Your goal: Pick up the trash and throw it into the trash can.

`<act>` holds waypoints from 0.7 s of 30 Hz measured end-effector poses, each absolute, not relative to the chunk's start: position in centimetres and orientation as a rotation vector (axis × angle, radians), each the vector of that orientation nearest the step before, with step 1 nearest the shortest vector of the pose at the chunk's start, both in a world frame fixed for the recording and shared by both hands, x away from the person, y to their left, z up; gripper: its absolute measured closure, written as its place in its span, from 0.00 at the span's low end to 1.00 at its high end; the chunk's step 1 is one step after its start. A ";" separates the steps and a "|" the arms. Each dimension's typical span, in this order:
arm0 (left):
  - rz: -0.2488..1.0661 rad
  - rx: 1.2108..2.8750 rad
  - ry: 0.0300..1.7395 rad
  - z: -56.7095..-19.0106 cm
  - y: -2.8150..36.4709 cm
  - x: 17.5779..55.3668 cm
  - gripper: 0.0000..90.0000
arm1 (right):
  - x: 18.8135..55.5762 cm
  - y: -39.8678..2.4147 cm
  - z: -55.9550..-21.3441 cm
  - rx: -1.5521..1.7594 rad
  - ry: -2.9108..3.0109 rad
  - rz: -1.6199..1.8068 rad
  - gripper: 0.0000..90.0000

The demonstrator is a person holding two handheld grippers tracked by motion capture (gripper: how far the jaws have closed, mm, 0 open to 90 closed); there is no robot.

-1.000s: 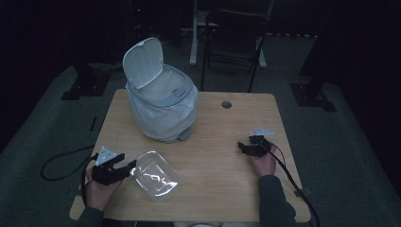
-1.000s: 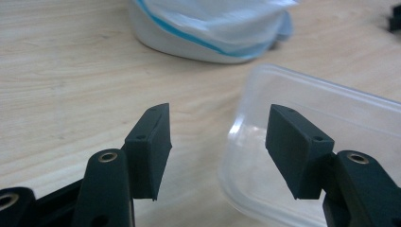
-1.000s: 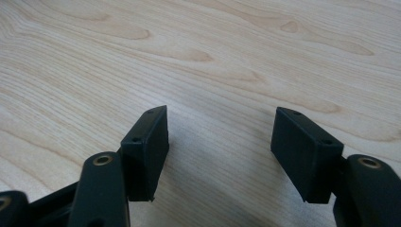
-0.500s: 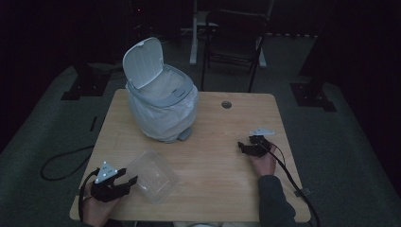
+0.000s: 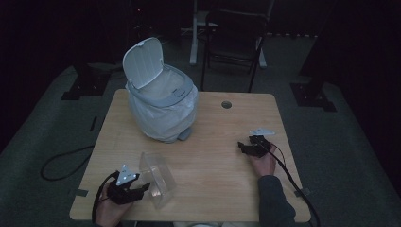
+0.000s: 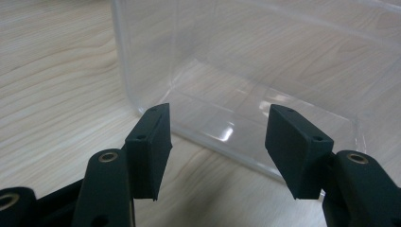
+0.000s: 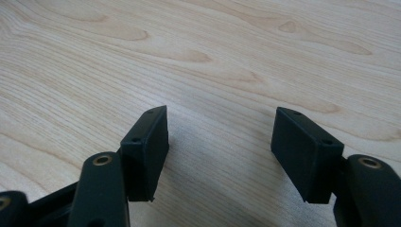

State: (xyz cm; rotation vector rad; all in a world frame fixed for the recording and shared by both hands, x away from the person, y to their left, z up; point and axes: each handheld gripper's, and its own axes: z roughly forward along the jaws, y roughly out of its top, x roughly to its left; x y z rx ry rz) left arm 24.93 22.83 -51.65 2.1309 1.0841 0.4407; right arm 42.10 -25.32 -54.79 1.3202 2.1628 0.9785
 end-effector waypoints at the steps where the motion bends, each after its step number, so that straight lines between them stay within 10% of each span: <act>1: 0.441 2.137 1.078 -51.6 22.4 25.2 0.48 | 42.1 -25.3 -54.8 1.320 2.163 0.979 0.41; 21: 0.316 2.185 0.785 -51.4 12.3 26.7 0.49 | 42.1 -25.3 -54.8 1.323 2.161 0.978 0.41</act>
